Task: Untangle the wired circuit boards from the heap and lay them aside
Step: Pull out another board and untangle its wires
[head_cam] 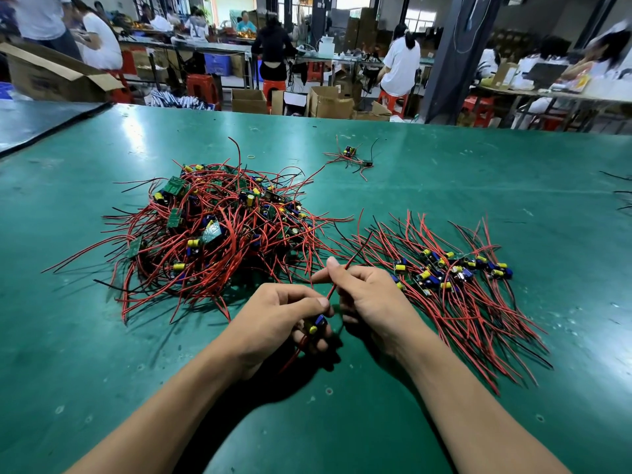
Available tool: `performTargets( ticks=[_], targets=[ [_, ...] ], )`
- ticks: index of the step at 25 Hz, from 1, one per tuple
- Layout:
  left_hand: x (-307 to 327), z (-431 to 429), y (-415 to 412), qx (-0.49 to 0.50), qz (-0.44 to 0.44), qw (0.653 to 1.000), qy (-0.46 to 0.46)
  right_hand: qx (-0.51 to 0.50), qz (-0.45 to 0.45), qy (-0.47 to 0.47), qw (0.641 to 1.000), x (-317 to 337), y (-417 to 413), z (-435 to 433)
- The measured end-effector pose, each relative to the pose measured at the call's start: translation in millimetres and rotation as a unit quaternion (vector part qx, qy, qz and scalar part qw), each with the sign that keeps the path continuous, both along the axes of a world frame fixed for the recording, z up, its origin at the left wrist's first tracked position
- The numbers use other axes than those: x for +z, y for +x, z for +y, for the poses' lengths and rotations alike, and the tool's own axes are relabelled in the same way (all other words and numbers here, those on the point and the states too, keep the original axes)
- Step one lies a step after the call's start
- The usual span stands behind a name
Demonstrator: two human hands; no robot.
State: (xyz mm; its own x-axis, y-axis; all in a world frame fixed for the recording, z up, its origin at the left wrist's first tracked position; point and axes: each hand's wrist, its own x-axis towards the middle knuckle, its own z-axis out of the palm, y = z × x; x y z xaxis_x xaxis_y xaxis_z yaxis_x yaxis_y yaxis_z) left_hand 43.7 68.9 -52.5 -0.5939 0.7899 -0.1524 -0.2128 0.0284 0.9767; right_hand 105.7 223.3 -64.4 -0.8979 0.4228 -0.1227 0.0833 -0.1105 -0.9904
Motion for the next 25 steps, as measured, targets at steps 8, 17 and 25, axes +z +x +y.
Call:
performTargets(
  ticks=[8, 17, 25],
  targets=[
    [1.5, -2.4, -4.0, -0.053, 0.007, 0.999, -0.009, -0.095, 0.049, -0.031, 0.994, -2.1, -5.4, 13.1],
    [1.2, -3.7, -4.4, -0.075, 0.014, 0.997, -0.02, -0.044, 0.01, -0.348, 0.936, 16.7, 2.5, 20.3],
    [-2.2, -0.9, -2.9, -0.031, 0.027, 0.999, -0.024, -0.03, 0.005, -0.3, 0.953, 19.0, 6.0, 20.8]
  ],
)
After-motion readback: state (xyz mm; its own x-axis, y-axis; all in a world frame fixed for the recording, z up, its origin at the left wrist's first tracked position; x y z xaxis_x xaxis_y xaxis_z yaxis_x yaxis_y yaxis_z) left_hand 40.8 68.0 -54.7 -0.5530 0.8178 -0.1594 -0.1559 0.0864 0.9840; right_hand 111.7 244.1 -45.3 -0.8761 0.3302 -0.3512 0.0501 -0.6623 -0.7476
